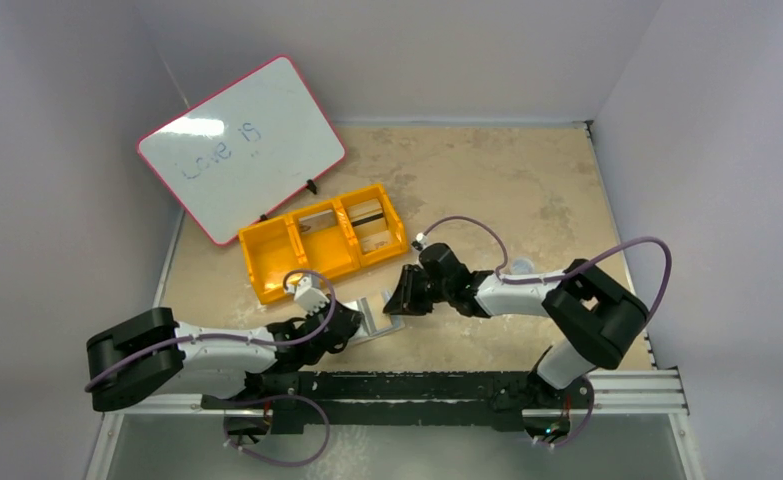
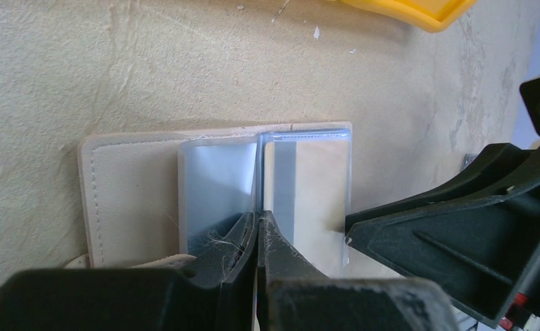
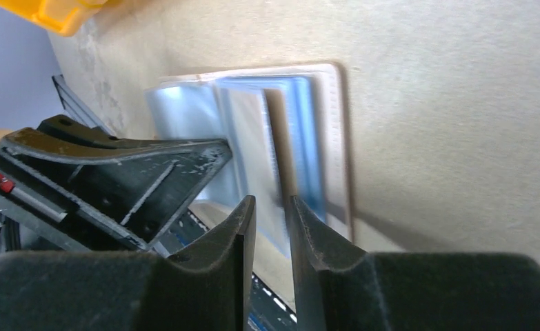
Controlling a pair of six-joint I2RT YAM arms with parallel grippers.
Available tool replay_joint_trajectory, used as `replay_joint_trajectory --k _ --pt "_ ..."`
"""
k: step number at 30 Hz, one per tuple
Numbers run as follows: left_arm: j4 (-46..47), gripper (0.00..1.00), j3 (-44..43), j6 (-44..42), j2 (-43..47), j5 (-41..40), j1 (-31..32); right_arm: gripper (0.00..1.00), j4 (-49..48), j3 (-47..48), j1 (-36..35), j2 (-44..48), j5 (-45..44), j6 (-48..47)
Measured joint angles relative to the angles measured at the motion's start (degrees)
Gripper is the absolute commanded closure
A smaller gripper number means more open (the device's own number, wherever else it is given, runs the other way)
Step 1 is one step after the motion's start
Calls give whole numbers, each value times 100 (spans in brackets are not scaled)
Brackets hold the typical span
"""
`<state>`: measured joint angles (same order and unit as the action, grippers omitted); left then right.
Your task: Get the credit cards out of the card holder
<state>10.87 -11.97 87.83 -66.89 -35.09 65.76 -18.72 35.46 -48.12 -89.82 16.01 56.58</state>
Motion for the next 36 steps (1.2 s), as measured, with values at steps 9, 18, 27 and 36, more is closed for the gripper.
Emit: replay_joint_trajectory --k 9,18,27,36 --pt "-24 100 35 31 63 13 0 88 -323 -278 234 4 205 -7" --pt "-22 100 35 28 57 13 0 77 -837 -304 254 -98 717 -11" --pt "-22 100 33 28 52 13 2 71 -466 -299 254 -52 549 -162" --pt "-24 100 31 28 52 11 2 86 -407 -267 254 -57 459 -354"
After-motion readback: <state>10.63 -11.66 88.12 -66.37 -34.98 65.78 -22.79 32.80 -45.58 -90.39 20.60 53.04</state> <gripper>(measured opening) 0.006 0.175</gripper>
